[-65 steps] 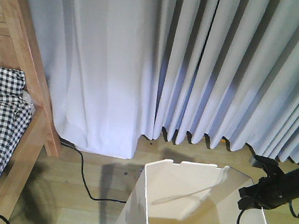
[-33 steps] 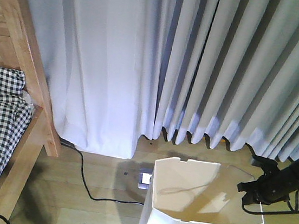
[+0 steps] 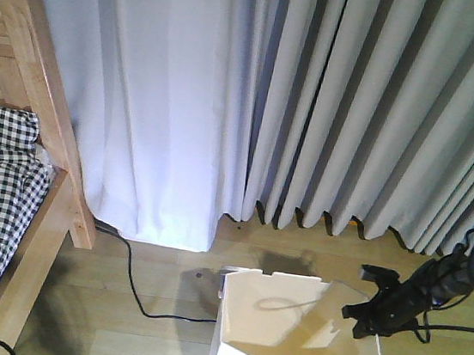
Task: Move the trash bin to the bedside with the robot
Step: 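Lower the bin to the floor and open the right gripper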
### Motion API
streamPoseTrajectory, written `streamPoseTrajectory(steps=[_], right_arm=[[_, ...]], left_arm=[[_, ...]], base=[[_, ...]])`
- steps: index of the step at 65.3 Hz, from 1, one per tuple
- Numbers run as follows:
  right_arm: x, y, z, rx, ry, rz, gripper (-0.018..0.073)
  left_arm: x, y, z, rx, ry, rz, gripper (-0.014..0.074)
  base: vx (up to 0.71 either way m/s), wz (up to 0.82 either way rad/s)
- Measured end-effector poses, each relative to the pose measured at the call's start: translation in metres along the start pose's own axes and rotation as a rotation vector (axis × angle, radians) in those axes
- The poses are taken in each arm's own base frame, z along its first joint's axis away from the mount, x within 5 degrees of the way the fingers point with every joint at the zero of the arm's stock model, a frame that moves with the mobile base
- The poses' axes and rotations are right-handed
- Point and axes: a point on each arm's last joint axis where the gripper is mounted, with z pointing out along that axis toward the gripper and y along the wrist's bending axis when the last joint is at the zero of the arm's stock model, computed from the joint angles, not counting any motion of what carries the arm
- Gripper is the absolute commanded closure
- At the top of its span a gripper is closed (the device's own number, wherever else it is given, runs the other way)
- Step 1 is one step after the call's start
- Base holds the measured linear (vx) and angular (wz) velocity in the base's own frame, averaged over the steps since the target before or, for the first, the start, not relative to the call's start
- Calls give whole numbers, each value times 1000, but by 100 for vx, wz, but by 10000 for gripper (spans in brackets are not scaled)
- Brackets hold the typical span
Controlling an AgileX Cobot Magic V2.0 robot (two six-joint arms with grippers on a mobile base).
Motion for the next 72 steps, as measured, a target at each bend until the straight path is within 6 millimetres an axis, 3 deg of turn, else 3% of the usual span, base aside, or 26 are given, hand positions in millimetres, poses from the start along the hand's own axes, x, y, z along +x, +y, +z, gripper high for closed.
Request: streamPoseTrajectory(steps=[19,38,49,63,72], right_arm=[[-9,4,31,53,-8,3,546],[-14,16,37,87,-20,-13,468],[-14,18,37,83,-16,-4,329],[-12,20,37,61,7,8,22],[-12,19,37,69,16,-13,-99]], left_arm=[[0,0,0,0,0,0,602],[0,0,0,0,0,0,602],[0,0,0,0,0,0,602],[0,0,0,0,0,0,602],[0,0,0,0,0,0,602]], base=[[0,0],[0,0],[0,0],[0,0],[0,0]])
